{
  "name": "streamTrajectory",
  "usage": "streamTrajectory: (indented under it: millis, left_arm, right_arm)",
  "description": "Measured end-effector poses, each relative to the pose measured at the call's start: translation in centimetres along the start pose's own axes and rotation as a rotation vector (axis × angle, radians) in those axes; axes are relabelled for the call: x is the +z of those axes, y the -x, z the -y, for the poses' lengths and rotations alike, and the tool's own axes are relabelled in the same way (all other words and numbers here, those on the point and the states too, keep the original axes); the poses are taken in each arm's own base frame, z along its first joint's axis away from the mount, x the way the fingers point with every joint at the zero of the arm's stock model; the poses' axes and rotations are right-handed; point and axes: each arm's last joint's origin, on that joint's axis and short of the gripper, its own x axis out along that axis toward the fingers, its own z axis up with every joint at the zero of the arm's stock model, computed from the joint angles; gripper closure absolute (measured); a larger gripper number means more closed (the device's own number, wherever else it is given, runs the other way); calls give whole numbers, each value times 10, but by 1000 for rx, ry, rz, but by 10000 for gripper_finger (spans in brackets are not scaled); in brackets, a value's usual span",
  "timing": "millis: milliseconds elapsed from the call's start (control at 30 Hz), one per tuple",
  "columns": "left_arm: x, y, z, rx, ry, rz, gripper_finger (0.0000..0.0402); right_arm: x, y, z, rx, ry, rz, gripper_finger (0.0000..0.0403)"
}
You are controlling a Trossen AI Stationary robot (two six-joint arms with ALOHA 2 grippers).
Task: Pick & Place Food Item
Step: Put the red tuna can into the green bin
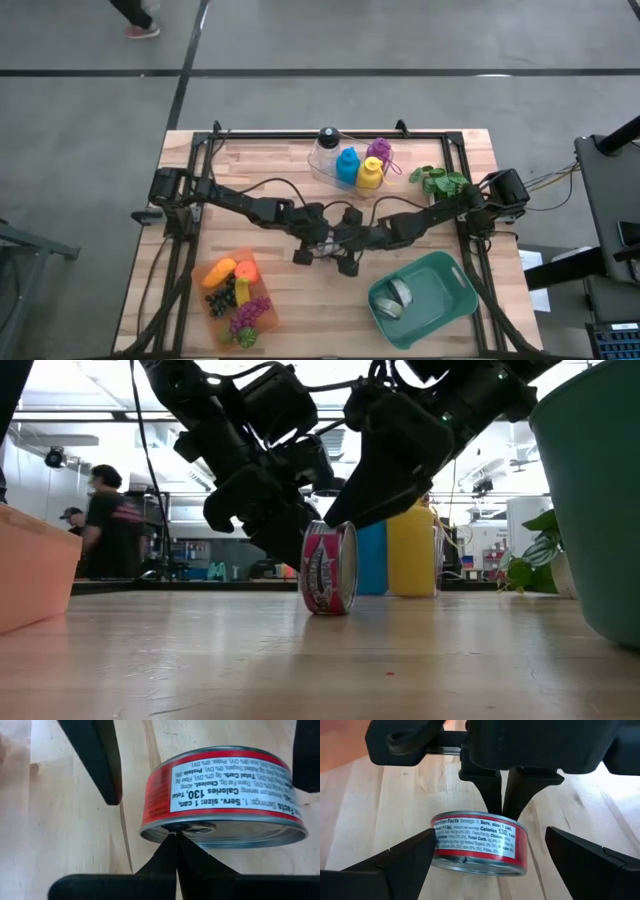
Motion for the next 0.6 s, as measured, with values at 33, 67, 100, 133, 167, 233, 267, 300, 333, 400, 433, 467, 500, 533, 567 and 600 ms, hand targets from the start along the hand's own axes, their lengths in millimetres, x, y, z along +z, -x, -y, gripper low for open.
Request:
streamTrajectory:
  millis: [33, 67, 100, 133, 167, 233, 267, 300, 333, 400, 433, 467, 500, 533, 567, 600]
  left_arm:
    - [0, 0, 0, 0, 0, -1, 400]
    - [0, 0, 0, 0, 0, -2, 400]
    - [0, 0, 0, 0, 0, -3, 400]
    - [0, 0, 0, 0, 0, -3, 400]
    - [0, 0, 0, 1, 0, -3, 400]
    - [0, 0, 0, 2, 0, -3, 400]
    - [0, 1, 0, 2, 1, -2, 400]
    - [0, 1, 0, 3, 1, 0, 400]
    - [0, 2, -1, 4, 2, 1, 400]
    - [1, 2, -1, 5, 3, 0, 400]
    - [1, 3, -1, 5, 3, -1, 400]
    - [1, 3, -1, 4, 3, -3, 400]
    - [0, 3, -1, 4, 3, -6, 400]
    - [0, 3, -1, 4, 3, -7, 400]
    - [0, 3, -1, 4, 4, -9, 400]
    - [0, 3, -1, 3, 4, -15, 400]
  right_arm:
    - [0, 0, 0, 0, 0, 0, 33]
    - [0, 0, 0, 0, 0, -1, 33]
    - [0, 0, 0, 1, -1, -1, 33]
    - [0, 0, 0, 1, -1, -2, 33]
    - [0, 0, 0, 1, -1, -2, 33]
    - [0, 0, 0, 1, 0, -3, 33]
    - [0, 0, 0, 1, 0, -3, 33]
    - [-1, 0, 0, 1, 0, -3, 33]
    - [-1, 0, 0, 2, 0, -4, 33]
    - [-1, 0, 0, 2, 0, -6, 33]
    - [-1, 0, 0, 2, 0, -6, 33]
    - [-1, 0, 0, 2, 1, -6, 33]
    - [-1, 0, 0, 2, 1, -6, 33]
    - [-1, 0, 0, 2, 1, -7, 33]
    - [-1, 1, 0, 2, 1, -7, 33]
    - [-1, 1, 0, 1, 2, -9, 33]
